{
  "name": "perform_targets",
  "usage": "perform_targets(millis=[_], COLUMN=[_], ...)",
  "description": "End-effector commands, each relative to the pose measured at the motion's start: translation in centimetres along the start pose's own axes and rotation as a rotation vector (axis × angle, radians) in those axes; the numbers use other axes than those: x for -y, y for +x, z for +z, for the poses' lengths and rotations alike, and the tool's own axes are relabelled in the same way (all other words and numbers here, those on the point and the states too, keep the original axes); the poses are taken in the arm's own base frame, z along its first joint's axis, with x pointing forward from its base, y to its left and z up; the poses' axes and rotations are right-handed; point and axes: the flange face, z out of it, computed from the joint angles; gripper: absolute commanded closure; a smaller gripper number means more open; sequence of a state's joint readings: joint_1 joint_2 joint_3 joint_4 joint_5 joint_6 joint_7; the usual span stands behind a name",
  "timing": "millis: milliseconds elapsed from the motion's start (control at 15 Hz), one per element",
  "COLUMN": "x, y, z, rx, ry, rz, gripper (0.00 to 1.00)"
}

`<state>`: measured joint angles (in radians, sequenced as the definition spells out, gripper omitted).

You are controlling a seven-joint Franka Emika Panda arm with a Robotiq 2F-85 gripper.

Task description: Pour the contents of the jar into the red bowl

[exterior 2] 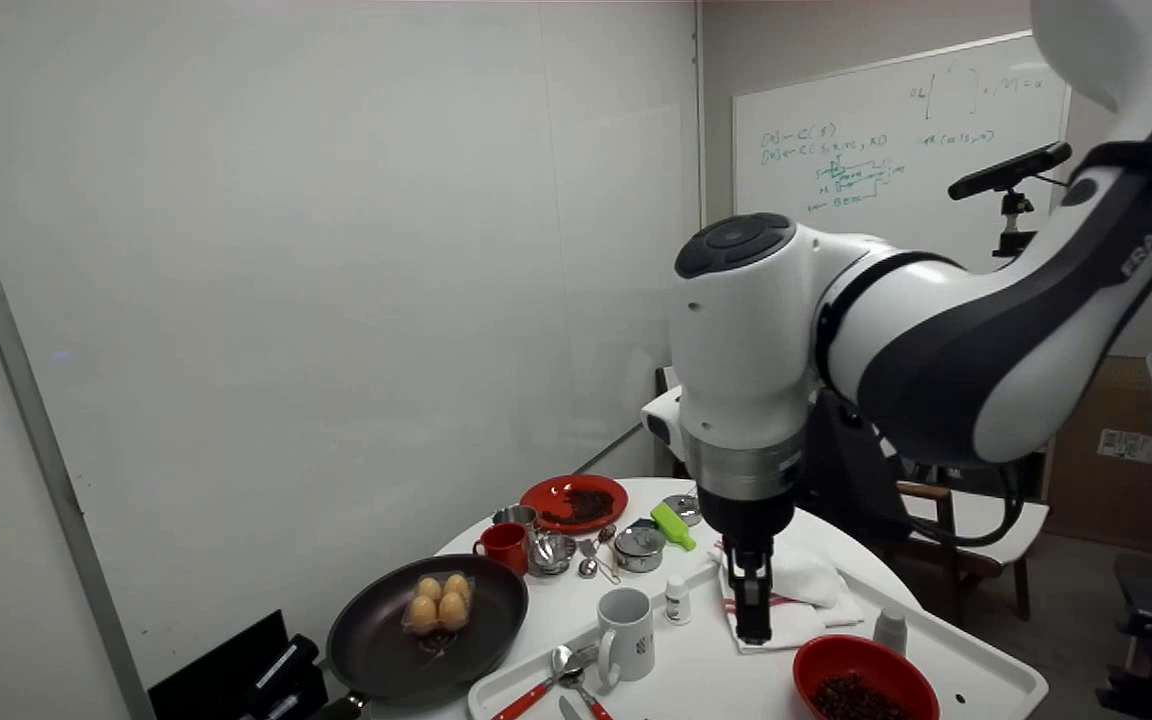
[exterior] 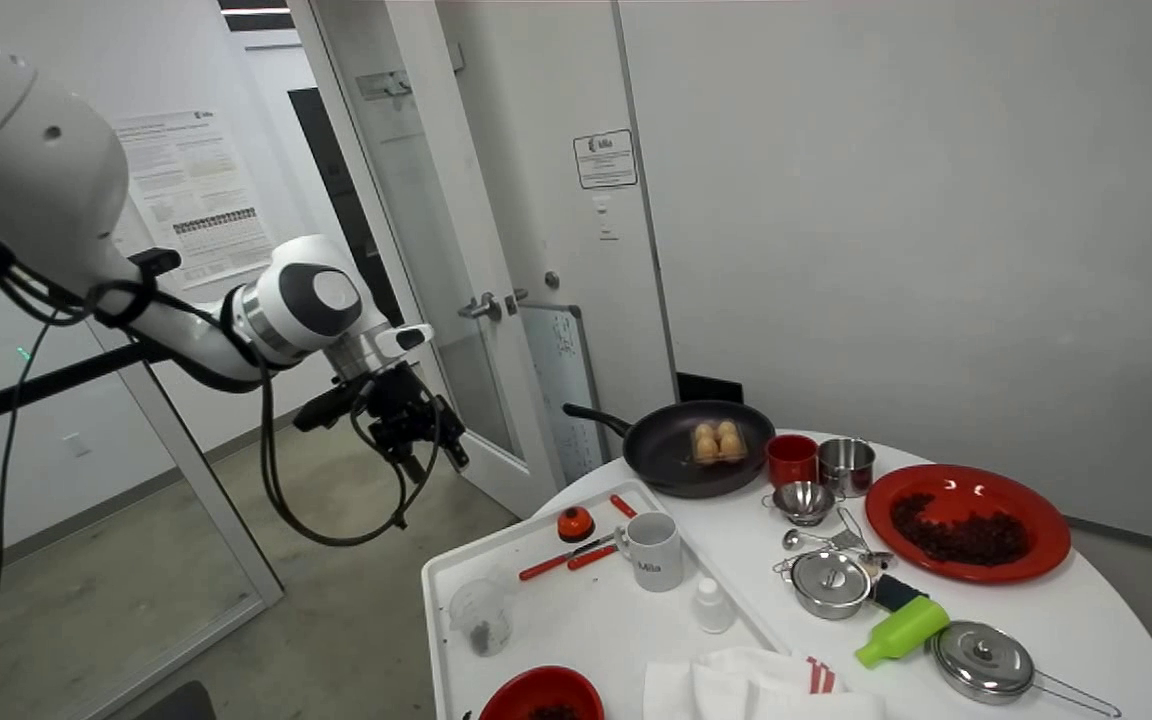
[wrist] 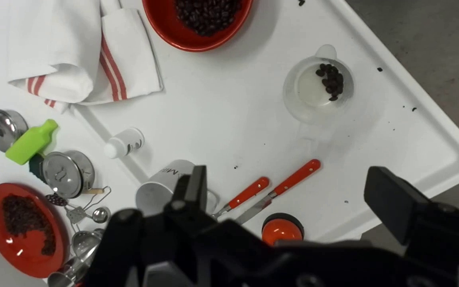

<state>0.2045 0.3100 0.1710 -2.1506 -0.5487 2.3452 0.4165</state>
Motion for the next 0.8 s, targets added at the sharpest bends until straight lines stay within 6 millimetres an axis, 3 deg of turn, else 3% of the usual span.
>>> perform_targets(millis=[0,333,733], x=[0.5,1.5,1.6], y=[3.8,5.3,5.2], z=[1.6,5.1,10.8], rx=[0.071,0.151,0.221], ry=[0.064,0.136,0.154], rz=[0.084,0.114,0.132], gripper=[0.00,0.00,0.00])
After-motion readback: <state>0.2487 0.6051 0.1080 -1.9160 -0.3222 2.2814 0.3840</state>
